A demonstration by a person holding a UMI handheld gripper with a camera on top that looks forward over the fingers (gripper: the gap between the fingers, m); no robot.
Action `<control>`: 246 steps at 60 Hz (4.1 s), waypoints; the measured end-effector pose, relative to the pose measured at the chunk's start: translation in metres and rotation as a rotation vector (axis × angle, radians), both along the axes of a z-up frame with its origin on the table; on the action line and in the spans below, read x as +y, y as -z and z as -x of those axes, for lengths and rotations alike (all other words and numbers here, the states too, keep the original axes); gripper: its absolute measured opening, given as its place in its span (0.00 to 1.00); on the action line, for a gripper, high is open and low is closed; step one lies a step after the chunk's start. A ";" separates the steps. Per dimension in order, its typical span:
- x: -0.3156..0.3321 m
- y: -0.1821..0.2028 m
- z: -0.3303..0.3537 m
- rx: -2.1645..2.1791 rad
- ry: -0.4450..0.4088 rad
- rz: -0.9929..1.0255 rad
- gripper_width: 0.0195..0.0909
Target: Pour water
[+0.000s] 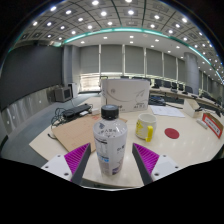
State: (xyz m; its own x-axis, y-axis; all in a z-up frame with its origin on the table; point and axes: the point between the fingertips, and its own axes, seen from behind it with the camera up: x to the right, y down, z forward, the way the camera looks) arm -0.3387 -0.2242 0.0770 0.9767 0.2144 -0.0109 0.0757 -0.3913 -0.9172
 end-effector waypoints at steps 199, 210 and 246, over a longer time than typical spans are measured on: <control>0.207 0.012 -0.269 0.084 0.070 0.042 0.94; 0.137 -0.036 -0.286 0.006 0.140 0.134 0.93; -0.065 -0.155 -0.220 -0.061 0.212 0.200 0.94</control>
